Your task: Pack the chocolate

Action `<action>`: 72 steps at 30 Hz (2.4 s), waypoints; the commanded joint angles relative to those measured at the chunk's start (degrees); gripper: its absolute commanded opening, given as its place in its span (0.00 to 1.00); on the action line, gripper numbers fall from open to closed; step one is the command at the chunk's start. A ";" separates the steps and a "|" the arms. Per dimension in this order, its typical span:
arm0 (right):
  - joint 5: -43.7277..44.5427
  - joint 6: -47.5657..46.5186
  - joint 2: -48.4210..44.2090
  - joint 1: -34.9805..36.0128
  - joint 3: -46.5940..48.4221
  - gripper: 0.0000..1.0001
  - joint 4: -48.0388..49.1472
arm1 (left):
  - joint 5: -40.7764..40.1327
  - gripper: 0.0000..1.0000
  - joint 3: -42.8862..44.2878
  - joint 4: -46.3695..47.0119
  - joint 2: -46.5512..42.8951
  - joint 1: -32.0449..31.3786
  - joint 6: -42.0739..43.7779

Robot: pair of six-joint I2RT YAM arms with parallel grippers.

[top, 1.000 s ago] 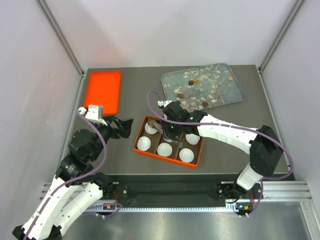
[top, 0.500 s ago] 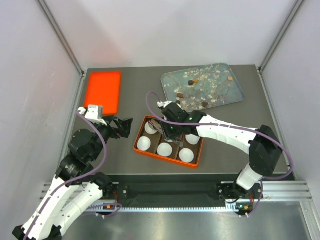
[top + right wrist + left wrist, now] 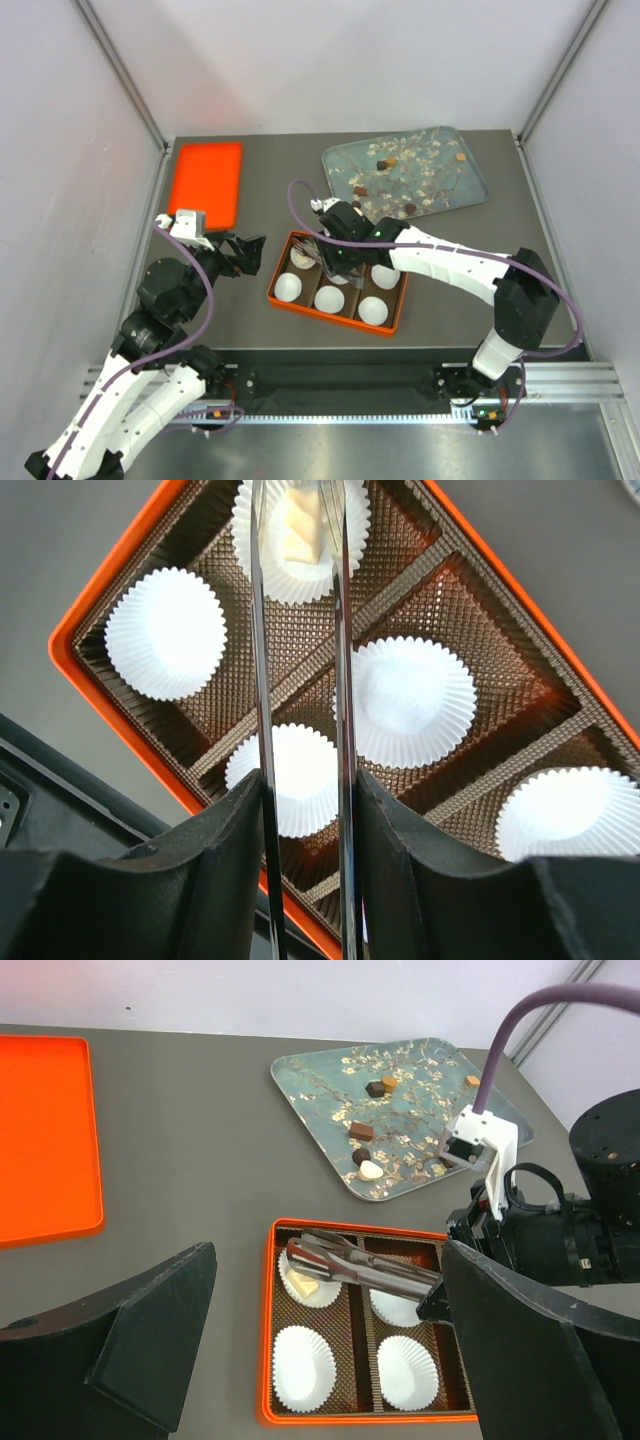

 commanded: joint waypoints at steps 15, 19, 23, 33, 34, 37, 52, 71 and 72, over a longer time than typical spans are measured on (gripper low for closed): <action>9.09 -8.03 -6.16 -0.72 9.98 0.37 -8.77 | -0.36 0.99 -0.66 3.27 -0.11 0.21 0.38; 11.39 -10.23 -8.01 -4.59 8.14 0.37 -9.83 | -0.44 0.99 -0.66 3.35 -0.11 0.21 0.38; 12.36 -11.38 -9.77 -11.87 6.13 0.38 -10.10 | -0.44 0.99 -0.66 3.00 -0.20 0.21 0.29; 19.22 -12.87 -7.66 -24.63 4.01 0.41 -11.33 | -0.27 0.99 -0.74 3.27 0.07 0.21 0.29; 18.78 -12.79 -7.58 -26.38 3.66 0.41 -11.33 | -0.27 0.99 -0.74 3.27 -0.02 0.21 0.29; 15.89 -13.14 -7.58 -28.85 2.87 0.43 -10.45 | -0.27 0.99 -0.74 3.27 0.07 0.21 0.29; 10.60 -13.93 -4.15 -32.90 -1.71 0.47 -4.92 | -0.62 0.99 -0.74 3.27 0.07 0.21 0.20; 8.41 -14.37 -1.07 -33.87 -2.15 0.47 -4.12 | -1.06 0.99 -0.74 3.44 -0.11 0.21 0.29; 8.49 -14.28 -0.90 -33.87 -2.15 0.47 -4.12 | -1.06 0.99 -0.74 3.44 -0.02 0.21 0.29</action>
